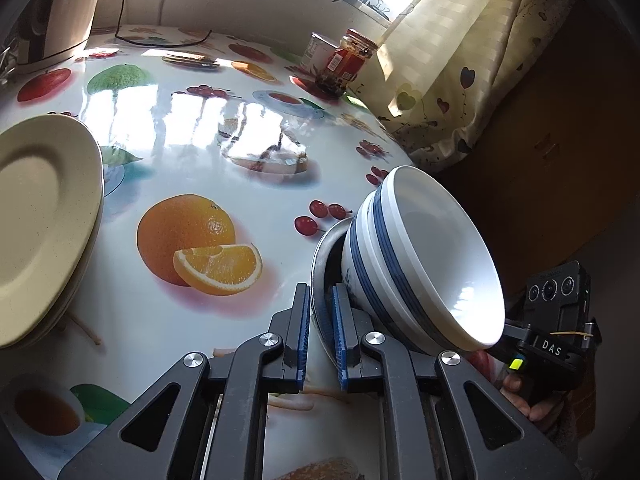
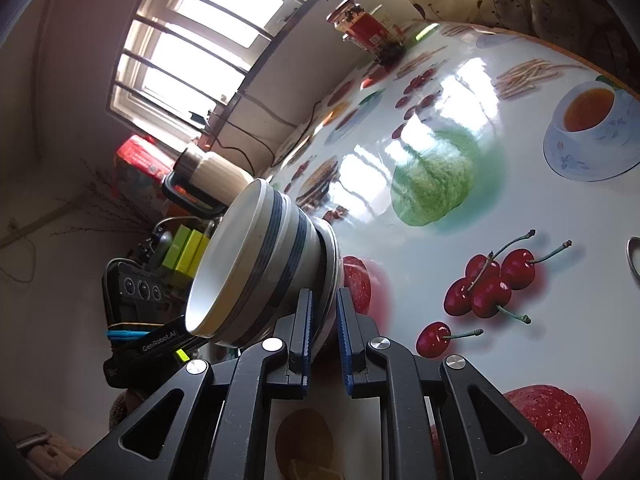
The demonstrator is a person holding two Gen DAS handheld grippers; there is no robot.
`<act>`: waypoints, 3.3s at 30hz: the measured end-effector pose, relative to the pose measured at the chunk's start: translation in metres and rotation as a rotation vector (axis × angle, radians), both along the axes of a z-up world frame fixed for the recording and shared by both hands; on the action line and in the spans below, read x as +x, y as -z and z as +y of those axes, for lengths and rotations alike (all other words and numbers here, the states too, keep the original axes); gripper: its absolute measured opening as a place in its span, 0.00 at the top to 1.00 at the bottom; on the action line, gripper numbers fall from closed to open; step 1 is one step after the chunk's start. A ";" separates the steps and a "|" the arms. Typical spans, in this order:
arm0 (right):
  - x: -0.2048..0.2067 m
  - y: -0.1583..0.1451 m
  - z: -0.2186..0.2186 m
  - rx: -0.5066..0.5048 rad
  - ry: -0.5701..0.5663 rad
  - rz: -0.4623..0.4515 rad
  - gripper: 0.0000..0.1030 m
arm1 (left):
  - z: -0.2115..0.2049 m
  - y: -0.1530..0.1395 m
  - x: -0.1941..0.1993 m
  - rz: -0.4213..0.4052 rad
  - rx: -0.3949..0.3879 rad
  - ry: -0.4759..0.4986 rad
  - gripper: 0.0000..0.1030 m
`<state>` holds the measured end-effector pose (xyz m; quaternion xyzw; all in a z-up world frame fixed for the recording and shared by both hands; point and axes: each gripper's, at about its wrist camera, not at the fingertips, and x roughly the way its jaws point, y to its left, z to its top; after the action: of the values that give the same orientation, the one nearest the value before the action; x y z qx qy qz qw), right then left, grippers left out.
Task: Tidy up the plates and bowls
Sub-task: 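Lift the bowl stack with both tools and tilt it toward the cream plates, then carry the bowl stack with both tools over the cream plate stack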
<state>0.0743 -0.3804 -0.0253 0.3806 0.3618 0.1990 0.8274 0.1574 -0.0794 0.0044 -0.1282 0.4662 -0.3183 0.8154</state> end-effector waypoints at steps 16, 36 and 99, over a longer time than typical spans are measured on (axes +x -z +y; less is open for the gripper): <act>-0.002 0.000 0.001 0.011 0.001 -0.015 0.88 | 0.002 -0.001 -0.003 -0.014 0.007 -0.008 0.90; -0.001 -0.004 0.006 0.028 -0.012 -0.026 0.88 | 0.008 -0.010 -0.010 -0.056 0.029 -0.026 0.90; 0.108 -0.058 0.159 -0.002 -0.305 -0.060 0.88 | 0.170 -0.057 0.020 -0.112 0.057 -0.324 0.90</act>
<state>0.1826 -0.2214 0.0323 0.3142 0.3907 0.3331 0.7985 0.1776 0.0906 0.0614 -0.1608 0.4020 -0.1760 0.8840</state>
